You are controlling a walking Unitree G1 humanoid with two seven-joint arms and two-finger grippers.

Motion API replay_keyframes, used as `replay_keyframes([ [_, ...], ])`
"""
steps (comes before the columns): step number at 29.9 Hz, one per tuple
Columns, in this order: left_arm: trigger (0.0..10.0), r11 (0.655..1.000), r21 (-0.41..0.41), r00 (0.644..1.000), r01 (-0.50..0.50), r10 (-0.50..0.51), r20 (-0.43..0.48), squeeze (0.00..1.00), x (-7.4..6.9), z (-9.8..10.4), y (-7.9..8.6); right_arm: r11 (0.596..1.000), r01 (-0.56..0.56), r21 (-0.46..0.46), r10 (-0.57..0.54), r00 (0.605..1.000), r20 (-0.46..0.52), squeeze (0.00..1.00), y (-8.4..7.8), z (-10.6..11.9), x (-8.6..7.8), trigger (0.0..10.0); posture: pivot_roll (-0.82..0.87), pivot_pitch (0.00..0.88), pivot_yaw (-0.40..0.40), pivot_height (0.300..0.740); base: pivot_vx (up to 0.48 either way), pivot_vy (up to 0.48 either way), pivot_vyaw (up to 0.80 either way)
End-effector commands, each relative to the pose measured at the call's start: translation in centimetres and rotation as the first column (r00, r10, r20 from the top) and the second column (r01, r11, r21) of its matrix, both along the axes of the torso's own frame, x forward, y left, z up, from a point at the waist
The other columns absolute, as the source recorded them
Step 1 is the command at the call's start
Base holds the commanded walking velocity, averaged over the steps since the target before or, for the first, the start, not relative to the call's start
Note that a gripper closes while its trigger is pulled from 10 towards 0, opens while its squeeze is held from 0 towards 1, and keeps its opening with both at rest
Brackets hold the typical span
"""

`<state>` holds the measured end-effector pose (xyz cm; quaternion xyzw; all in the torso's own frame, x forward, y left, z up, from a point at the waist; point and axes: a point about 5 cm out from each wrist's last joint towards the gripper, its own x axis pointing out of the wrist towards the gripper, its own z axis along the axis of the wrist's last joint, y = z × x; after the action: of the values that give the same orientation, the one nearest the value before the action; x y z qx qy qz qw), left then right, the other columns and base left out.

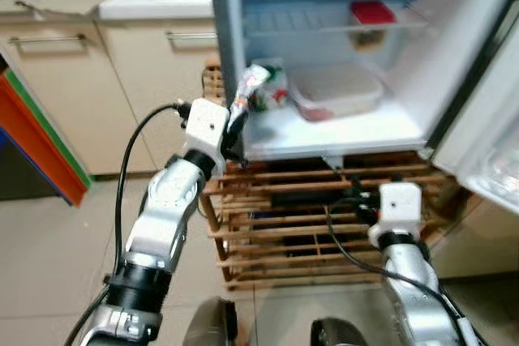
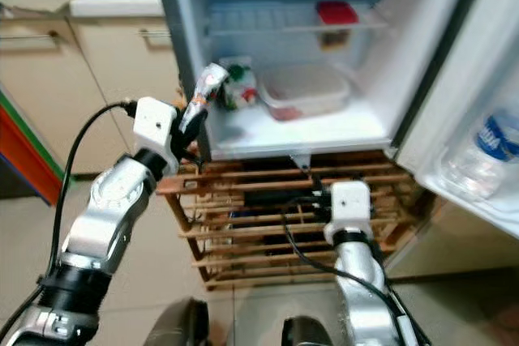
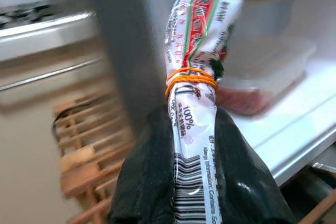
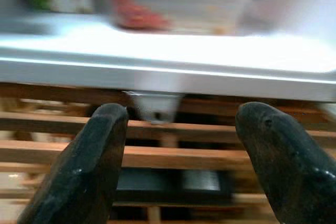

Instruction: Restocking fridge

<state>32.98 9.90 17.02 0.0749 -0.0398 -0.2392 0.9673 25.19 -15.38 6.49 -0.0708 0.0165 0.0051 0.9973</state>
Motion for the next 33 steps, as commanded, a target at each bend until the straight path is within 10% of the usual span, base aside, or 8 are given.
replay_keyframes([
  [1, 10.0, 0.999, 0.003, 0.998, 0.048, -0.048, 0.031, 0.00, 0.8, 2.0, -1.4, 1.000, 0.014, -0.015, -0.014, 1.000, 0.000, 0.00, -0.8, 0.0, -0.2, 10.0, -0.04, 0.000, 0.042, 0.665, 0.000, 0.000, 0.00],
  [16, 10.0, 0.970, 0.065, 0.969, 0.235, -0.238, 0.059, 0.00, 4.1, 6.0, -8.4, 0.999, 0.027, -0.024, -0.027, 0.999, -0.017, 0.00, -0.3, -0.3, -3.1, 10.0, -0.14, 0.018, 0.096, 0.665, 0.000, 0.000, 0.00],
  [33, 10.0, 0.976, 0.180, 0.991, 0.120, -0.129, 0.037, 0.00, 7.4, 6.0, -5.1, 0.995, 0.085, -0.051, -0.090, 0.990, -0.109, 0.00, -1.9, -0.3, -8.1, 10.0, -0.21, 0.131, 0.090, 0.665, 0.000, 0.000, 0.00],
])
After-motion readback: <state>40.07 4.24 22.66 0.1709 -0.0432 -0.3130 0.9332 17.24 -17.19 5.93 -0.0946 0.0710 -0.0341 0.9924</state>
